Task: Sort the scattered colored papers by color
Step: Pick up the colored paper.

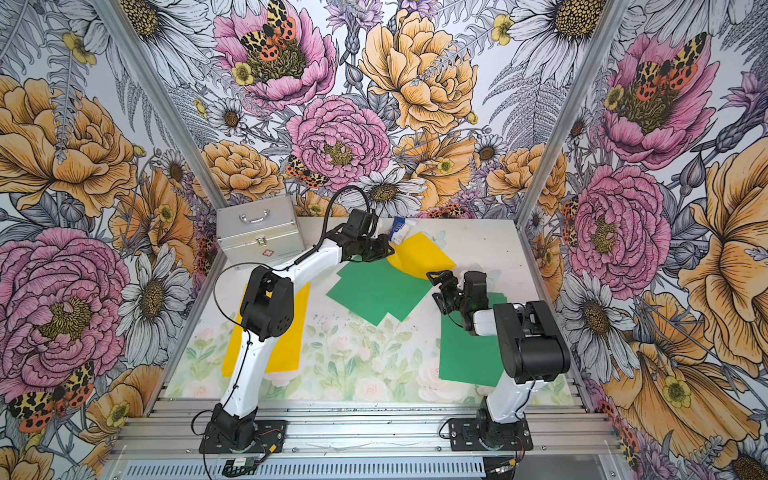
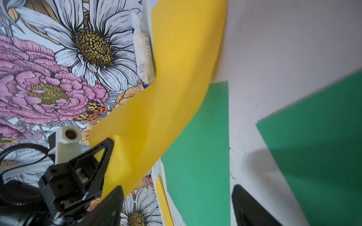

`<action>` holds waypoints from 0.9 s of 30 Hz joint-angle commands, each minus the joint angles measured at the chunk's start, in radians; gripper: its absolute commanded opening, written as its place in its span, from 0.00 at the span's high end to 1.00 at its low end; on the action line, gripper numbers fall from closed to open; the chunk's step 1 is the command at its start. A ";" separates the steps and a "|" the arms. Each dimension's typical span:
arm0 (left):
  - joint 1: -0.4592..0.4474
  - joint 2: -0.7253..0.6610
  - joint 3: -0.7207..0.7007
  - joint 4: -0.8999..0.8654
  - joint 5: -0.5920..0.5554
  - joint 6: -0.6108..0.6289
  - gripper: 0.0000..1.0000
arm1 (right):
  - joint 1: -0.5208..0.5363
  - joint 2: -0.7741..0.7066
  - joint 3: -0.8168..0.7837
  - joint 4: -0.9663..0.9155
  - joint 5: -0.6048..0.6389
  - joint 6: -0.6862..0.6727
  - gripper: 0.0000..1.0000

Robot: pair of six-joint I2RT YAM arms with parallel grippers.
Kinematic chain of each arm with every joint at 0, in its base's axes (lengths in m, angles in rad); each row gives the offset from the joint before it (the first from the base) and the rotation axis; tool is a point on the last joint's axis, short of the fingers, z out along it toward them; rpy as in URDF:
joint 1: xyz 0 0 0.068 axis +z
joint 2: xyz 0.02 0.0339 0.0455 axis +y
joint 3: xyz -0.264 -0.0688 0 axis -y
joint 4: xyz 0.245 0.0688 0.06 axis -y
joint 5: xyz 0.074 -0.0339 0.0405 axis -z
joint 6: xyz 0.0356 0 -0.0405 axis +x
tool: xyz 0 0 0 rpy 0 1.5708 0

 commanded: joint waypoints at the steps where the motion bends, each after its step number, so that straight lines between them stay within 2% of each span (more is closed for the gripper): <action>1: -0.006 -0.059 0.018 -0.002 0.016 -0.010 1.00 | 0.029 0.066 -0.012 0.265 0.062 0.155 0.16; 7: -0.018 -0.088 0.011 -0.002 0.022 -0.007 1.00 | 0.051 0.240 -0.011 0.600 0.136 0.334 0.22; 9: -0.020 -0.097 0.003 -0.002 0.021 -0.003 1.00 | 0.056 0.268 0.000 0.647 0.152 0.362 0.24; 15: -0.014 -0.125 -0.033 -0.002 -0.003 0.006 1.00 | 0.066 0.256 -0.037 0.665 0.154 0.381 0.27; 19: -0.005 -0.120 -0.031 -0.002 0.005 0.002 1.00 | 0.065 0.208 -0.099 0.665 0.179 0.375 0.26; 27: -0.011 -0.129 -0.053 -0.001 0.002 0.014 1.00 | 0.061 0.174 -0.102 0.665 0.213 0.395 0.24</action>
